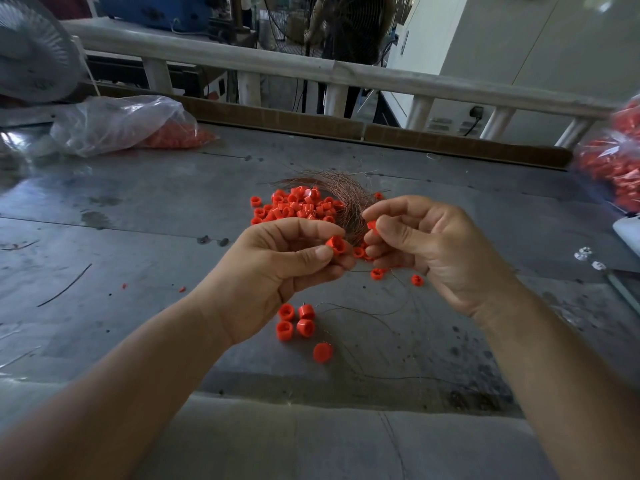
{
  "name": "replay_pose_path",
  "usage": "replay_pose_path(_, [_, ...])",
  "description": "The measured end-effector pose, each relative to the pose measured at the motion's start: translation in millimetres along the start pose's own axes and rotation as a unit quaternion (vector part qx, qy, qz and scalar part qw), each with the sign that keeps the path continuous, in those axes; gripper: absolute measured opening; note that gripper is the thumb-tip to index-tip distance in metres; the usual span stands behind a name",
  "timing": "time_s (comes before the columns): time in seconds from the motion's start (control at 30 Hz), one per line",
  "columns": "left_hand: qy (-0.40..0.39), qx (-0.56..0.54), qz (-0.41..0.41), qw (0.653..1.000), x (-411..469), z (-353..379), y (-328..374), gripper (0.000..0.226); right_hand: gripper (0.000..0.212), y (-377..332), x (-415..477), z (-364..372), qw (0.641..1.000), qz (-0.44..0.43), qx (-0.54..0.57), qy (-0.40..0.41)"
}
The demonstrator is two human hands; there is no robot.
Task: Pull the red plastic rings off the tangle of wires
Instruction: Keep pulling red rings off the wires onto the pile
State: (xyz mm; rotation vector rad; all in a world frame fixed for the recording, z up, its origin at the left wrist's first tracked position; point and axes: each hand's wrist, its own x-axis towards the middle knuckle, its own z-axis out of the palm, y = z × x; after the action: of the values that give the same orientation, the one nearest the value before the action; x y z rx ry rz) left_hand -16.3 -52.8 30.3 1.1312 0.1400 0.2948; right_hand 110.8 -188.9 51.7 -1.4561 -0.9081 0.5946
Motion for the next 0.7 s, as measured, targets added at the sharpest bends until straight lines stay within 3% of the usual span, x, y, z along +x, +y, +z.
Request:
replay_pose_path(0.23, [0.029,0.021,0.009,0.999,0.8,0.0,-0.9,0.021,0.023,0.6,-2.5,10.9,0.999,-0.044,-0.021,-0.008])
replay_pose_path(0.47, [0.061,0.064,0.025,0.996,1.3,2.6,-2.1,0.024,0.019,5.6,-3.0,20.7,0.991,-0.096,-0.091,0.002])
replay_pose_path(0.7, [0.08,0.095,0.022,0.992,2.2,2.5,-4.7,0.026,0.029,11.9,-3.6,25.5,0.976,-0.136,-0.171,0.018])
